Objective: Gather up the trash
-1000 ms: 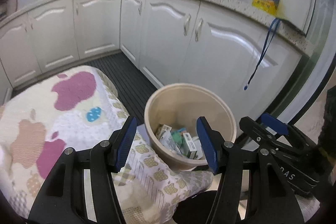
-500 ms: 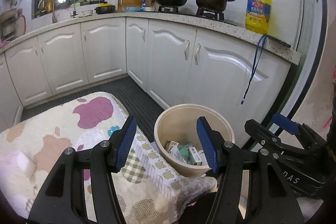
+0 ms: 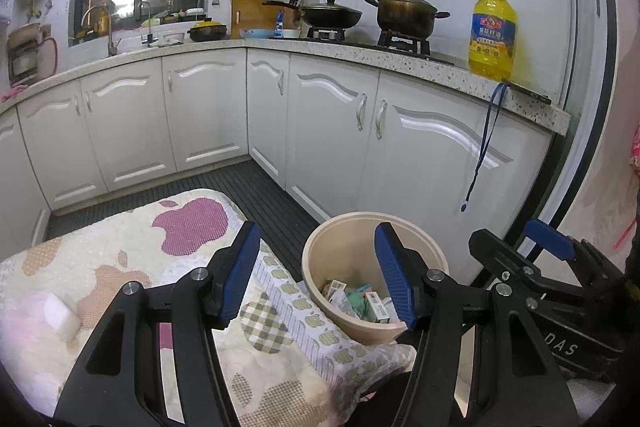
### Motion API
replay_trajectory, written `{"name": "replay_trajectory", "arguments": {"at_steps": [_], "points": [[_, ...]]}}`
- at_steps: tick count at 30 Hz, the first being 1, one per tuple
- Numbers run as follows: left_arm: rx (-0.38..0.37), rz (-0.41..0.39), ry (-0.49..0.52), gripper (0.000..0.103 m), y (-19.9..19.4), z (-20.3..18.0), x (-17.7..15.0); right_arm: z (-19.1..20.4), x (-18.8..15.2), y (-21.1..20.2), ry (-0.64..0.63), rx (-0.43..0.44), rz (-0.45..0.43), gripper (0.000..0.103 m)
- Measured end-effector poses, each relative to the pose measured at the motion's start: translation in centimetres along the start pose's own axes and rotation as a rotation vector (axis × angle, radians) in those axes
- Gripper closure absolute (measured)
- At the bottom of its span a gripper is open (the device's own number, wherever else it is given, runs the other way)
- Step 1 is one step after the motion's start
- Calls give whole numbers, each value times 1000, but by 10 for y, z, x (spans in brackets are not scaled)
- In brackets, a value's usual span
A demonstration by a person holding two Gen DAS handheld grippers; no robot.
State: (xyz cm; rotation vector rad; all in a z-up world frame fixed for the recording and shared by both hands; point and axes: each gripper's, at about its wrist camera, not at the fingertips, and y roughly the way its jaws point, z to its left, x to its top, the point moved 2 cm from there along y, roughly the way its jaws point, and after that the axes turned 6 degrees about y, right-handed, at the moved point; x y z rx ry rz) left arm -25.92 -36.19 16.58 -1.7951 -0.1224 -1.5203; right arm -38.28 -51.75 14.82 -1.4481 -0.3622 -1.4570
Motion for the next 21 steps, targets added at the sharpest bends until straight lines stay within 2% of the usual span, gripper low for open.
{"name": "replay_trajectory", "arguments": {"at_steps": [1, 5, 9, 15, 21], "points": [[-1, -1, -2, 42, 0, 0, 0, 0, 1, 0, 3, 1, -1, 12], [-10, -17, -21, 22, -4, 3, 2, -2, 4, -2, 18, 6, -3, 10], [6, -24, -26, 14, -6, 5, 4, -4, 4, -1, 22, 1, -1, 10], [40, -23, -35, 14, -7, 12, 5, -13, 8, -3, 42, -21, -17, 9], [41, -36, -28, 14, -11, 13, 6, -19, 13, -8, 48, -37, -40, 9]]}}
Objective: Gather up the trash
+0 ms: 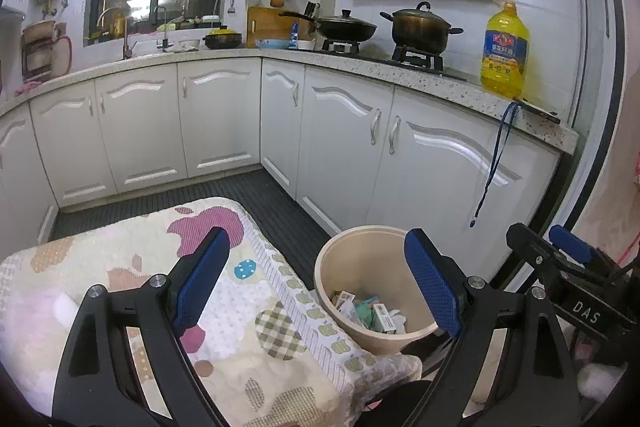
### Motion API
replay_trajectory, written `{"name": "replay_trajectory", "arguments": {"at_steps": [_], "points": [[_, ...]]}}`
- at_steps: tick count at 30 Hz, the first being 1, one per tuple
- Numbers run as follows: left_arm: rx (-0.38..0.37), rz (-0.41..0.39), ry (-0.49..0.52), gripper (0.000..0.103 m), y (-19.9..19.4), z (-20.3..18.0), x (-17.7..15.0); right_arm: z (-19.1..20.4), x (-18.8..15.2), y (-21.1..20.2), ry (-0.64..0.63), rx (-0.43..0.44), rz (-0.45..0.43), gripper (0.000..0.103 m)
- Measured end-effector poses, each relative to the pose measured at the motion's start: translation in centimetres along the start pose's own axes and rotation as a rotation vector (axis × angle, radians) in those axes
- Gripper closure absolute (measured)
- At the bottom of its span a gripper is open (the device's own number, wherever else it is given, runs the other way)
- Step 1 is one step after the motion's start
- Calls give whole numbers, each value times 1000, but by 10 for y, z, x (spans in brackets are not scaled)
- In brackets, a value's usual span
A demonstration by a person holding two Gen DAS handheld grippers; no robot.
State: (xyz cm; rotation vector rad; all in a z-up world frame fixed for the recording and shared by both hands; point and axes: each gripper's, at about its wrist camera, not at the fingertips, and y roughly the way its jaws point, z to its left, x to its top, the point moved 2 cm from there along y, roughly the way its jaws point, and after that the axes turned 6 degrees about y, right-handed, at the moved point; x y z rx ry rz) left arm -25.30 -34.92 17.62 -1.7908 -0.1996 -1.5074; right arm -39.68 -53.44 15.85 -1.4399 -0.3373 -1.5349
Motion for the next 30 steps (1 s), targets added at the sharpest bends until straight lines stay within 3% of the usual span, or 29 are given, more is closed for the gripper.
{"name": "replay_trajectory", "arguments": {"at_steps": [10, 17, 30], "points": [[1, -21, -3, 14, -5, 2, 1, -2, 4, -2, -7, 1, -14, 8], [51, -18, 10, 14, -6, 1, -1, -2, 3, -4, -4, 5, -19, 8], [45, -2, 5, 14, -4, 4, -1, 0, 4, -1, -12, 14, -10, 8]]}}
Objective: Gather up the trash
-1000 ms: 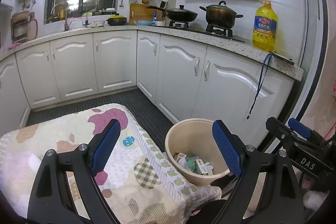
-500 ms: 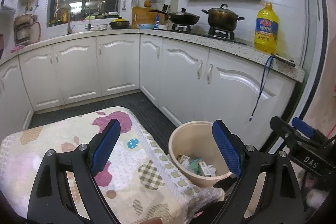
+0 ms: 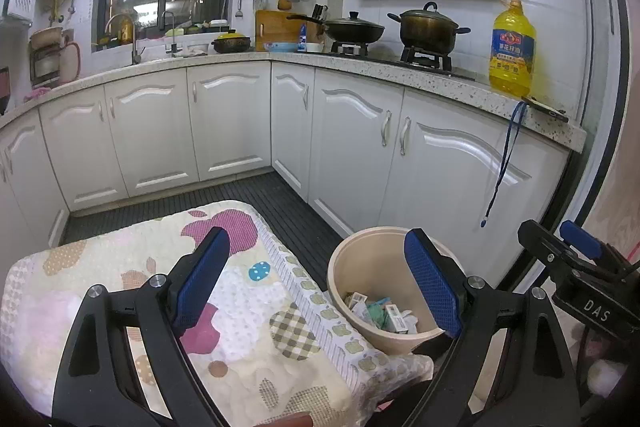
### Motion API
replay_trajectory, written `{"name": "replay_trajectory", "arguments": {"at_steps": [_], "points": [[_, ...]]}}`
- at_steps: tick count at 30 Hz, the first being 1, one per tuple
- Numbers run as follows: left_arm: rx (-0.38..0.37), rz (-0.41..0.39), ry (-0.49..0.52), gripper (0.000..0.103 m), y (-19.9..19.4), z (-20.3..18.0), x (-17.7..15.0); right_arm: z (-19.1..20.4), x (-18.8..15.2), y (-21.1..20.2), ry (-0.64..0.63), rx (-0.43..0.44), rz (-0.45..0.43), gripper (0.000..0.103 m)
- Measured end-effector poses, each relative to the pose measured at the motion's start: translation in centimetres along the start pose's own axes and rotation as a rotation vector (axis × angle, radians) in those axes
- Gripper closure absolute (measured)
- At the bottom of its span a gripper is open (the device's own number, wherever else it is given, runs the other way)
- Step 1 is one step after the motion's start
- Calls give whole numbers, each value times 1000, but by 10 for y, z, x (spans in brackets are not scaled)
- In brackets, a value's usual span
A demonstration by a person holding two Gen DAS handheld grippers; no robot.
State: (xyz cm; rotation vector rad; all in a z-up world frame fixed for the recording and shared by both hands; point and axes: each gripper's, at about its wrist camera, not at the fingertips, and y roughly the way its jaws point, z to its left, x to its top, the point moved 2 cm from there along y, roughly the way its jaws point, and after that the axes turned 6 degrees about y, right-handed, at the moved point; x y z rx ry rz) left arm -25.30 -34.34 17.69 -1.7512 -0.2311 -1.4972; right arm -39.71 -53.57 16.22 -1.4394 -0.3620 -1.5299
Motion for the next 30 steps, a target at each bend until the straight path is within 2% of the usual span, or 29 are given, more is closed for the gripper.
{"name": "replay_trajectory", "arguments": {"at_steps": [30], "points": [[-15, 18, 17, 14, 7, -3, -4, -4, -5, 8, 4, 4, 23, 8]]}}
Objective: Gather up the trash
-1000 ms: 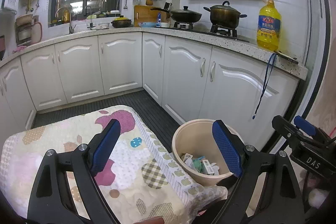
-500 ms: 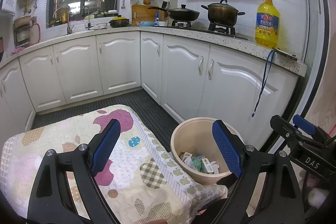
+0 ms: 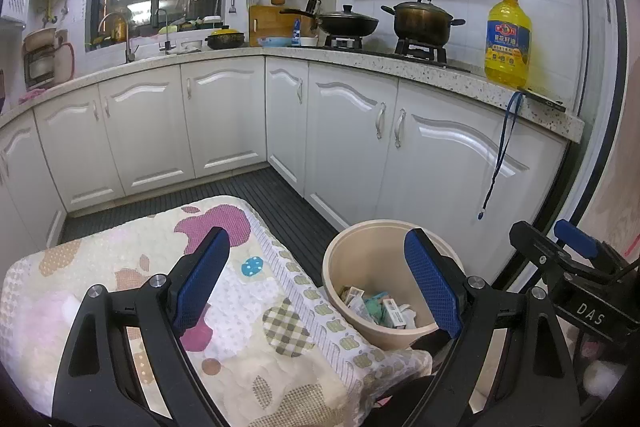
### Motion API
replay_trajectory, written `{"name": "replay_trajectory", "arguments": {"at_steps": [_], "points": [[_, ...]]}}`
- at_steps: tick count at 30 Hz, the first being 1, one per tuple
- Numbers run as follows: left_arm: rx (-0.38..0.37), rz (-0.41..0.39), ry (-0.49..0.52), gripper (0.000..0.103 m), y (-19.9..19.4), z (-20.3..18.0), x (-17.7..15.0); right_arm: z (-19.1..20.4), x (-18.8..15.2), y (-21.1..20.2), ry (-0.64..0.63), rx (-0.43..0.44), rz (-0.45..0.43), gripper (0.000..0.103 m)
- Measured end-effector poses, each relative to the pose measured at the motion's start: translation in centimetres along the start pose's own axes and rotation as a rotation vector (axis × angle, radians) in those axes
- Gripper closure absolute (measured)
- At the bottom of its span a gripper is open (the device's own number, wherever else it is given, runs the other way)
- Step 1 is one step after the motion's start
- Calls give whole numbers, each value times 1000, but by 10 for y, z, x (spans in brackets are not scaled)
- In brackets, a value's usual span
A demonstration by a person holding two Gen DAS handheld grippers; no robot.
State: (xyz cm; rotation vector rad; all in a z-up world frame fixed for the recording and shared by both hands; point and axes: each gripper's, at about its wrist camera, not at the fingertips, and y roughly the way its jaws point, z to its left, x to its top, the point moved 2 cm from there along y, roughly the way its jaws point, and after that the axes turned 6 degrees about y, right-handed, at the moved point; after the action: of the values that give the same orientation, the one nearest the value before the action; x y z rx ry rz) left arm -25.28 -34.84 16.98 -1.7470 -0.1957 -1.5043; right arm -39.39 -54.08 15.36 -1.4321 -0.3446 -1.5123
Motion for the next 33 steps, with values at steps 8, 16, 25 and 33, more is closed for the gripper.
{"name": "replay_trajectory", "arguments": {"at_steps": [8, 16, 25, 33], "points": [[-5, 10, -1, 14, 2, 0, -1, 0, -3, 3, -4, 4, 7, 8], [-17, 17, 7, 14, 2, -2, -2, 0, -3, 3, -3, 4, 8, 8], [-30, 20, 19, 14, 3, -7, -2, 0, -3, 4, -4, 3, 14, 8], [-40, 20, 37, 14, 4, -12, -3, -5, -3, 6, -3, 1, 19, 8]]}}
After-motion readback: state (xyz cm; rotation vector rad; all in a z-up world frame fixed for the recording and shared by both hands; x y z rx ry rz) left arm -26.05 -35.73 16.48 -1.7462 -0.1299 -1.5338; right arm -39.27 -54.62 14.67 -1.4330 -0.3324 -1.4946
